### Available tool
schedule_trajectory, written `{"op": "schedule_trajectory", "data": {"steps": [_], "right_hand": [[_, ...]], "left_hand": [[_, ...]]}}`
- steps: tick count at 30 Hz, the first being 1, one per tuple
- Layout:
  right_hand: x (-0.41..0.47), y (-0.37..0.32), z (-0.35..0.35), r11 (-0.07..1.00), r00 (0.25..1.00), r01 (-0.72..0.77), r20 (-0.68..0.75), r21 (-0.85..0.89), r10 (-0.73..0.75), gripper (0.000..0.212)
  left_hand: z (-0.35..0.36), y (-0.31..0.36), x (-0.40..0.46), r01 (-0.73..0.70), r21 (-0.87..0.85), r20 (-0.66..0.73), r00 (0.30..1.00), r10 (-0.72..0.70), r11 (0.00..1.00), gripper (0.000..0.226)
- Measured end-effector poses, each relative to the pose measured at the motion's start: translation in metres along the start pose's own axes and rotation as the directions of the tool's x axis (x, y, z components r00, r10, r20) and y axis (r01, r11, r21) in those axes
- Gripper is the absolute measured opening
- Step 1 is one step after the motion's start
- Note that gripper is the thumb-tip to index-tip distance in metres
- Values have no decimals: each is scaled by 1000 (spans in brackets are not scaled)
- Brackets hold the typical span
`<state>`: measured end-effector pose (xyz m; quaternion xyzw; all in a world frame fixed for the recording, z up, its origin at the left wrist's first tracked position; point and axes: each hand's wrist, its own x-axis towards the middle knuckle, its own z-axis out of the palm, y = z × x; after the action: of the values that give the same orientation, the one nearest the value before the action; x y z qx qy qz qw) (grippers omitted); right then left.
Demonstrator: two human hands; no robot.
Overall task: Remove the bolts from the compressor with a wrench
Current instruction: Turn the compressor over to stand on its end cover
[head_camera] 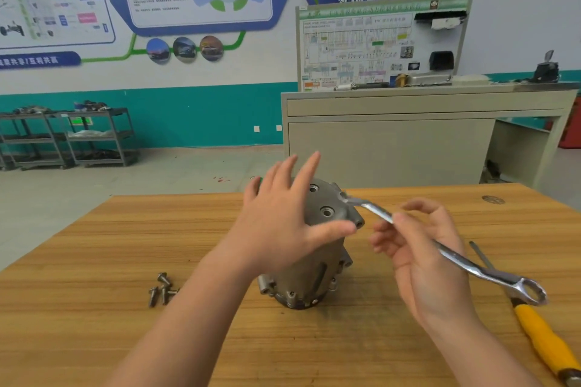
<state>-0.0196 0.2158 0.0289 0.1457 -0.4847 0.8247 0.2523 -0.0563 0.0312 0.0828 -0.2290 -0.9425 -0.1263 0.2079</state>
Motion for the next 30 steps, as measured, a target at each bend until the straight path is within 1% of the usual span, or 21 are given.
{"op": "schedule_trajectory", "data": {"steps": [1,2,3,4,5,6,7,8,9,11,13,16,20,22,24,25,26,27,28,29,30], "right_hand": [[5,-4,-9,998,999,45,-15,-40,-45,16],[10,-7,-21,987,995,90,-21,-131,-93,22],[16,-9,-34,950,991,126,-8,-286,-134,26],[21,-9,-48,856,988,148,31,-495,-153,25],[25,-7,-62,704,986,165,98,-691,-135,18],[28,-3,-76,520,982,187,172,-833,-77,12],[31,2,-89,333,970,232,242,-914,-12,11],[34,7,-102,174,945,312,324,-934,44,12],[37,12,-113,50,907,401,404,-915,118,13],[43,18,-127,-140,830,523,465,-841,308,15],[50,22,-137,-244,783,583,456,-775,424,15],[56,31,-144,-297,759,614,444,-732,476,15],[55,44,-151,-300,727,643,439,-705,528,14],[54,44,-153,-299,729,630,413,-717,546,19],[55,42,-147,-305,753,581,355,-755,554,24],[55,41,-141,-261,794,506,327,-822,512,26],[52,40,-130,-141,855,369,276,-919,438,24],[48,41,-115,76,916,169,185,-983,357,19],[41,43,-96,342,948,-62,51,-938,313,11],[34,47,-76,558,920,-309,-92,-770,382,8],[28,54,-56,649,838,-515,-170,-560,519,21]], "left_hand": [[3,0,6,1,122,106,994,-14,993,109],[6,-2,10,-5,187,173,984,-28,982,110],[7,-6,11,-14,203,204,978,-28,979,109],[6,-11,11,-19,189,220,975,-23,982,107],[5,-15,10,-10,163,230,973,-28,987,104],[4,-21,9,17,133,240,970,-48,991,102],[3,-26,7,52,99,254,964,-76,994,101],[2,-31,6,91,58,266,958,-103,994,101],[1,-35,5,127,13,272,954,-125,992,101],[-2,-43,6,178,-67,261,953,-155,982,102],[-4,-49,10,222,-118,253,949,-187,968,102],[-4,-54,16,253,-164,244,947,-209,953,103],[-3,-56,17,237,-205,216,957,-192,950,100],[-3,-56,16,222,-215,204,963,-179,951,100],[-3,-55,13,204,-222,186,969,-164,953,98],[-2,-54,12,194,-224,174,972,-157,955,98],[-2,-54,11,182,-223,161,976,-148,958,97],[-1,-53,9,168,-223,149,979,-137,960,96],[0,-52,8,155,-225,136,983,-127,962,96],[0,-51,6,144,-227,125,985,-118,963,97],[0,-50,6,137,-231,115,987,-113,963,98]]}}
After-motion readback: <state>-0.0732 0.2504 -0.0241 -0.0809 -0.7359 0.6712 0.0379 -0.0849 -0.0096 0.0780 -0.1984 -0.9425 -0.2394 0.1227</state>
